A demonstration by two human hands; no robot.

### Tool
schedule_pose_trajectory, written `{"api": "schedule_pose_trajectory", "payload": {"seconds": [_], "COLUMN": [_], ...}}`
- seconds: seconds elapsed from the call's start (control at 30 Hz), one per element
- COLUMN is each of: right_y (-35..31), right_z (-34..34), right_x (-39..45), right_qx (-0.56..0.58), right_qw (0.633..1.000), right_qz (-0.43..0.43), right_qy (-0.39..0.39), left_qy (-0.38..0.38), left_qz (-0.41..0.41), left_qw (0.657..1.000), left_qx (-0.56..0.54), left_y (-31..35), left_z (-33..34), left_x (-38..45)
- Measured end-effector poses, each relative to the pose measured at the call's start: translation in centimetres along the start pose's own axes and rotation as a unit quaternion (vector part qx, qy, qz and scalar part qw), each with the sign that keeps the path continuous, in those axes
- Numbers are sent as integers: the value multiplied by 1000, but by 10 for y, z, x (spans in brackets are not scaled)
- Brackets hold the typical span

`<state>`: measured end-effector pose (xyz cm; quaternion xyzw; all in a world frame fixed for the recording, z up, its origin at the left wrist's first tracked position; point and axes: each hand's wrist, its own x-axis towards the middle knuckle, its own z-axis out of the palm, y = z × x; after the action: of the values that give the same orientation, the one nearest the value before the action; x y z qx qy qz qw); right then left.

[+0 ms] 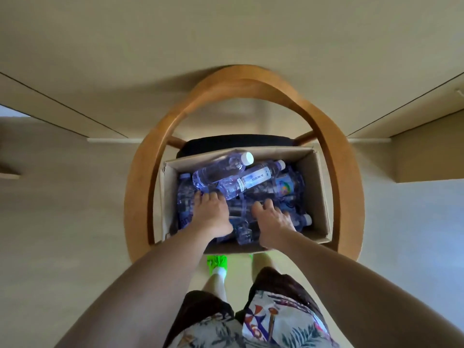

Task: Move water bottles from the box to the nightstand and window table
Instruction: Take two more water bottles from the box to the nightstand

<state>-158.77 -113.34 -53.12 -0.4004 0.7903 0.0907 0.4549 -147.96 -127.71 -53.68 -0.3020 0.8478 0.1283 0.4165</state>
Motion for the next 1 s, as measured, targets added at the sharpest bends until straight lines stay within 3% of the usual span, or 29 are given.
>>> {"api": "schedule_pose_trajectory", "payload": {"seconds": [0.2, 0.57, 0.77, 0.87, 1.0], "right_y": [14, 25, 23, 22, 22], "right_z": [-2, -27, -44, -45, -46], "right_x": [4, 8, 13, 9, 1], "right_qx": [30, 53, 88, 32, 1], "right_qw": [999, 996, 976, 969, 972], "right_qz": [-28, -4, -1, -18, -15], "right_qy": [4, -74, -197, -243, -234], "left_qy": [-2, -40, -96, -113, -158], "left_qz": [-41, -4, -13, -28, -37], "left_qw": [998, 999, 991, 985, 972], "left_qx": [-37, -15, -96, -125, -169], "left_y": [7, -4, -12, -13, -19], "left_z": [-6, -20, -22, -25, -38], "left_x": [13, 7, -6, -13, -23]}}
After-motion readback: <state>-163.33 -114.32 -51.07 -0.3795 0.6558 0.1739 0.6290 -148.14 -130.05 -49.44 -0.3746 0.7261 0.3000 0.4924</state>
